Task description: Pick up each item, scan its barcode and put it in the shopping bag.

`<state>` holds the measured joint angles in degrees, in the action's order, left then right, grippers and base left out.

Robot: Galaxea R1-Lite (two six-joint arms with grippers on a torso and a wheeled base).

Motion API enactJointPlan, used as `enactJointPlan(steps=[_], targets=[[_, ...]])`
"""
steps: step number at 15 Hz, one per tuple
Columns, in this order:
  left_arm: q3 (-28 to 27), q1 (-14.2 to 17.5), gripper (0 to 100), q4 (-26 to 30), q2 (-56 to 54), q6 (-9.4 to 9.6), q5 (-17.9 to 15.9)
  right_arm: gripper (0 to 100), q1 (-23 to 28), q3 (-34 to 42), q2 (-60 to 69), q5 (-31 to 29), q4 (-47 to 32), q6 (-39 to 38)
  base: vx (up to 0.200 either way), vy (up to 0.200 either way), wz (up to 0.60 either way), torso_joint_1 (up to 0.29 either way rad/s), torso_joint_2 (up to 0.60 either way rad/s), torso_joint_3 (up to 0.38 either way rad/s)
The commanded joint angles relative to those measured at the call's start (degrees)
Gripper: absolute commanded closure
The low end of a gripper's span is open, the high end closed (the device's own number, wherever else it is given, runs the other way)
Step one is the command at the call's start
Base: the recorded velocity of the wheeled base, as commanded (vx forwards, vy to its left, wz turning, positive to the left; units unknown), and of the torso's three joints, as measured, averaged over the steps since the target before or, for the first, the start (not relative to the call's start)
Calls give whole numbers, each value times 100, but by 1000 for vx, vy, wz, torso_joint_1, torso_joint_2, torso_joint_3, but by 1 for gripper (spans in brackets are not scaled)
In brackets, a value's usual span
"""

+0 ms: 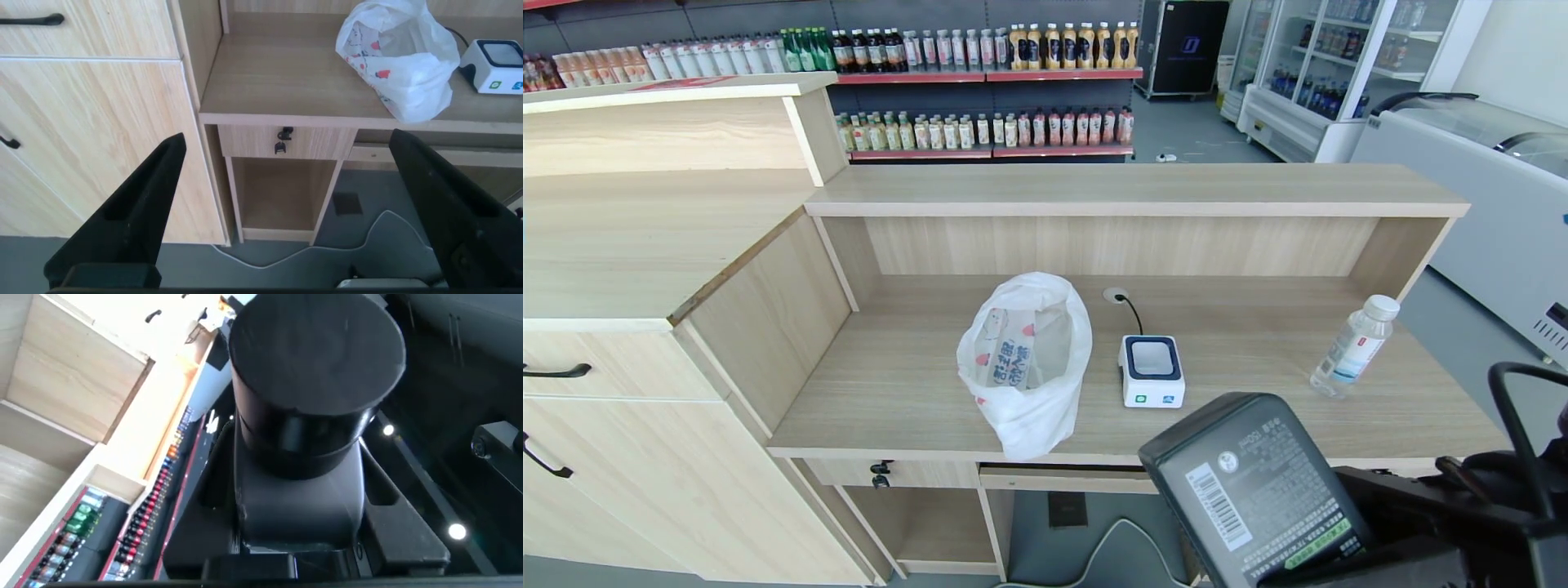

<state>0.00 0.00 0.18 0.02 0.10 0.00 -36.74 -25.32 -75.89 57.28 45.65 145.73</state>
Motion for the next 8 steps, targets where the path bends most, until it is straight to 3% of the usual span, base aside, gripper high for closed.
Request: enactJointPlan(steps=[1,8], targets=[[0,0,0,-1,-2,-10,0,100,80,-17,74,64,-276,131,0,0,0,0,0,0],[0,0,0,-1,-2,-1,0,100,106,-43,206,81,-505,158,0,0,0,0,0,0]])
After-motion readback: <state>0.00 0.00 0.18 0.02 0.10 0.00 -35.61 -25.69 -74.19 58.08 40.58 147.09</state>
